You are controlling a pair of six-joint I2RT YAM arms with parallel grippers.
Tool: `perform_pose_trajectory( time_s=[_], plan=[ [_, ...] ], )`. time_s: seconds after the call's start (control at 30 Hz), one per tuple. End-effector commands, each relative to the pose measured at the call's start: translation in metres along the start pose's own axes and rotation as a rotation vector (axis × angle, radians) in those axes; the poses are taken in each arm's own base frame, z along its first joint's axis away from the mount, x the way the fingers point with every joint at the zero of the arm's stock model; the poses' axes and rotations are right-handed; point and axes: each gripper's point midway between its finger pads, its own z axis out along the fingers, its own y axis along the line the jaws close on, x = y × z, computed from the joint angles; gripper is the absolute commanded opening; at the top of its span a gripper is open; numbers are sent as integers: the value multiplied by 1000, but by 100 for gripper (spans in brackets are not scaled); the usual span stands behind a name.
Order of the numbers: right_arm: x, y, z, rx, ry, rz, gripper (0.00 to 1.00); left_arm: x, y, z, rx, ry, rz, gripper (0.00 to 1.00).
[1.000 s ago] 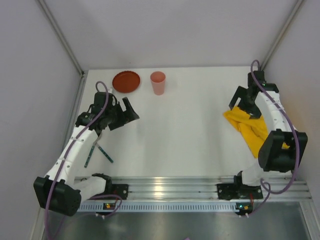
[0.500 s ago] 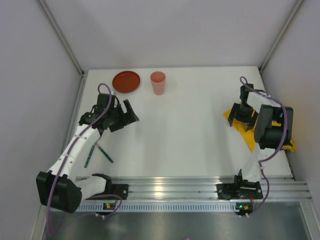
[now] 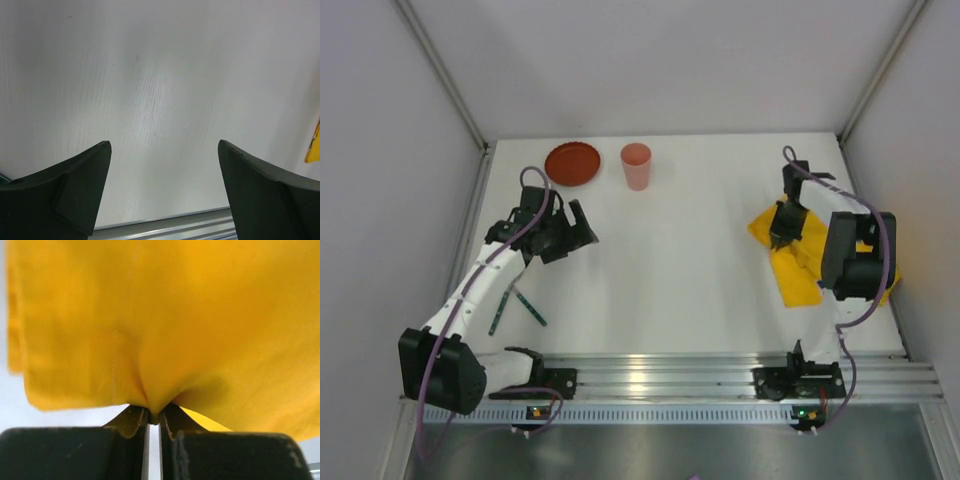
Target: Set the dinner table for one person
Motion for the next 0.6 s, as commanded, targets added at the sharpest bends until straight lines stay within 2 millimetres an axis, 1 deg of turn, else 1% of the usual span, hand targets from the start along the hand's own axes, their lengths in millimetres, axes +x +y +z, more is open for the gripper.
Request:
perform_pose_trajectory(
  time_s=[0.0,0.03,0.07,0.1,0.13,0.17,0.2,0.23,0.27,0.3,0.37,0.4,0.47,0.5,0.57],
  plan=[
    [5,100,-78,-280,-79,-94,0,-15,-11,6,31,-42,2,93],
    [9,134,-100,-344,-109,-151,0,-19,-13,5,33,-50,14,93],
    [18,154,-112,-404,-89,-165,0,-20,-13,7,26,-49,19,92],
    [20,178,-123,-481,-91,-148,0,-22,-14,7,24,-52,24,93],
    [43,210,-139,-617,-30,-188,3,-27,-16,7,27,-60,35,93],
    [53,228,-148,-703,1,-190,17,-28,-17,5,29,-62,39,93],
    [52,253,-162,-819,-6,-168,46,-29,-18,7,30,-58,41,93],
    [67,265,-165,-865,35,-182,72,-31,-20,5,35,-60,47,93],
    [72,271,-172,-906,60,-192,99,-31,-22,6,38,-56,49,93],
    [74,273,-168,-905,71,-196,100,-30,-24,6,47,-47,51,93],
    [76,269,-162,-894,79,-201,100,-28,-24,5,54,-41,53,93],
    [75,264,-163,-893,68,-211,100,-26,-23,6,53,-34,54,93],
    [69,250,-152,-859,57,-179,100,-20,-24,8,62,-15,63,93],
    [66,244,-155,-858,33,-179,100,-16,-23,10,62,-3,67,93],
    [57,227,-142,-819,12,-153,100,-8,-27,12,87,21,82,93]
  ],
)
